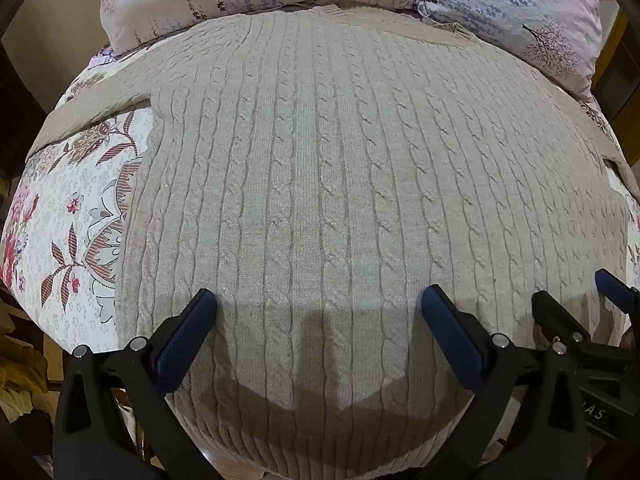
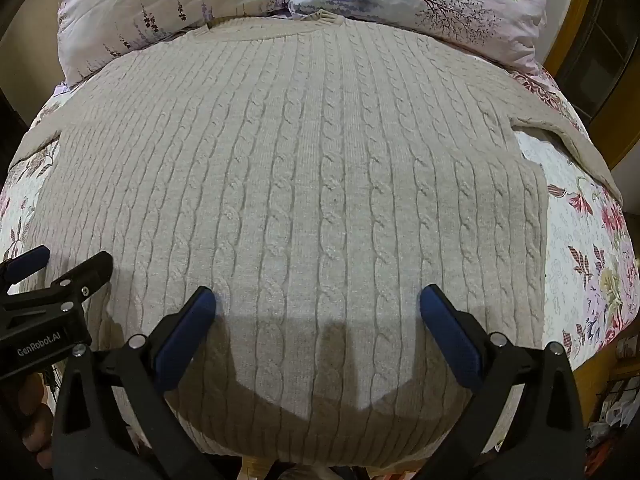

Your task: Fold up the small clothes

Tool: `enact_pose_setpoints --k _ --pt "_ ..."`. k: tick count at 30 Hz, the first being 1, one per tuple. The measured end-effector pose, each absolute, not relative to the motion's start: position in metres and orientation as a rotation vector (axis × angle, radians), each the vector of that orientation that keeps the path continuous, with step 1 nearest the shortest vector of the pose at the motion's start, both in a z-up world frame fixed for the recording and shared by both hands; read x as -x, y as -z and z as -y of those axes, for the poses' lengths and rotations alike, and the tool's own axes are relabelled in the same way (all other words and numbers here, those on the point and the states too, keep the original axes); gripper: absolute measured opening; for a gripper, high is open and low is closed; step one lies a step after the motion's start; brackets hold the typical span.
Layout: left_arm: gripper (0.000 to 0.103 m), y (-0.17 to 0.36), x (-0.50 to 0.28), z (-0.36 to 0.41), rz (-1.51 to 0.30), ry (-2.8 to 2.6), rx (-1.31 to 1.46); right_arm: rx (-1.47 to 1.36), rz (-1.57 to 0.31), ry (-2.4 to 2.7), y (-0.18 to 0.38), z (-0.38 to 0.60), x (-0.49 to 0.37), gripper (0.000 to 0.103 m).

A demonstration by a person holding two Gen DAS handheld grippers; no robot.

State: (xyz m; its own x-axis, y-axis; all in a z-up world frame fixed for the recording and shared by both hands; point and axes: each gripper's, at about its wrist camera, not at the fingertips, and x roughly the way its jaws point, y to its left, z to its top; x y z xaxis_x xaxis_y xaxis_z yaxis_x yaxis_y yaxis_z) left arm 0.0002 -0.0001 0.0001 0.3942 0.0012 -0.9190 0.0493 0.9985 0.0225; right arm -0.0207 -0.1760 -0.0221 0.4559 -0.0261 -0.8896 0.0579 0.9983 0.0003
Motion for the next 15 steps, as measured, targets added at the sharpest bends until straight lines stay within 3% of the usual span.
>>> enact_pose_setpoints --k 15 --pt "0.102 -0.0001 0.0001 0.0 -1.162 0.031 -0.048 -0.032 -1.099 0.051 0.0221 0.176 0.0209 0.101"
